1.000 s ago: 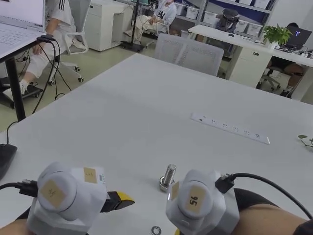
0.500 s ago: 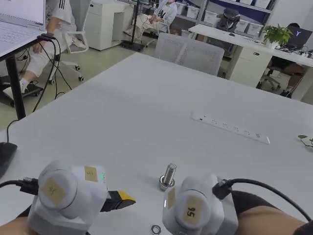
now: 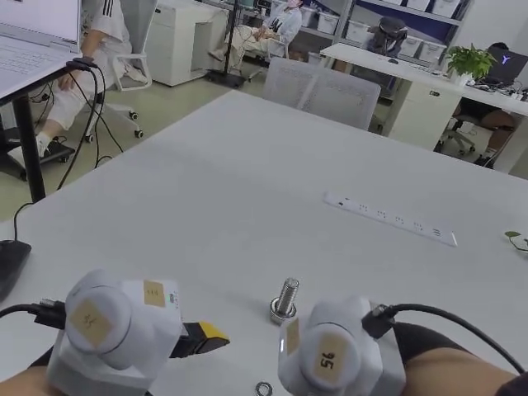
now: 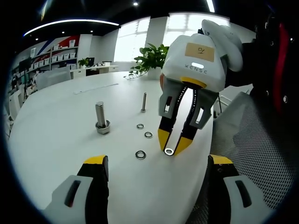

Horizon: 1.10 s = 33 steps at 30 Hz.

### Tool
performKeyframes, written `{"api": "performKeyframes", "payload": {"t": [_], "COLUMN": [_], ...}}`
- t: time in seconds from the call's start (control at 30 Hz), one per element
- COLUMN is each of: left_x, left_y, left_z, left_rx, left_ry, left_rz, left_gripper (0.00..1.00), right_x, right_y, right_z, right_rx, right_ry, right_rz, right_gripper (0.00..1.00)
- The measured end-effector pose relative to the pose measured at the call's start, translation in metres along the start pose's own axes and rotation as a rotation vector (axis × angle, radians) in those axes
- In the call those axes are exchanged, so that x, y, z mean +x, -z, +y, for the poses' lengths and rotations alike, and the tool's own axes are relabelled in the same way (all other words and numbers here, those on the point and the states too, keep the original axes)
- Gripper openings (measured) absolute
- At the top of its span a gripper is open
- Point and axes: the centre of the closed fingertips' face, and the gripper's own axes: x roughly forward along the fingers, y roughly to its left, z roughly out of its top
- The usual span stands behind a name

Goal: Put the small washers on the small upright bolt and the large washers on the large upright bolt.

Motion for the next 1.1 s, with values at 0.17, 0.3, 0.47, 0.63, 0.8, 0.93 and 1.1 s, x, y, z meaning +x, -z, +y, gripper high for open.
{"api": "performKeyframes", "payload": {"t": [0.17,0.3,0.47,0.63,0.8,0.93,1.1], "left_x": [0.0,-0.001,0.0,0.0,0.0,0.0,0.001], "left_y": [-0.001,-0.001,0.0,-0.001,-0.002,-0.002,-0.002], "left_z": [0.0,-0.001,-0.001,-0.002,-0.001,-0.001,0.0], "left_rx": [0.002,0.002,0.004,0.006,0.011,0.012,0.012], "left_ry": [0.002,0.004,0.008,0.01,0.012,0.013,0.011], "left_rz": [0.001,0.002,0.007,0.008,0.008,0.006,0.006], "left_gripper": [0.87,0.87,0.87,0.87,0.87,0.87,0.87], "right_x": [0.0,-0.001,-0.002,-0.006,-0.01,-0.016,-0.023], "right_y": [-0.001,0.0,0.003,0.008,0.013,0.02,0.025], "right_z": [0.001,0.001,0.002,0.001,-0.001,-0.001,-0.006], "right_rx": [0.02,0.034,0.044,0.061,0.076,0.085,0.1], "right_ry": [-0.019,-0.029,-0.037,-0.035,-0.03,-0.027,-0.014], "right_rz": [-0.005,-0.008,0.001,-0.001,0.002,0.01,0.007], "right_gripper": [0.13,0.13,0.13,0.13,0.13,0.13,0.13]}}
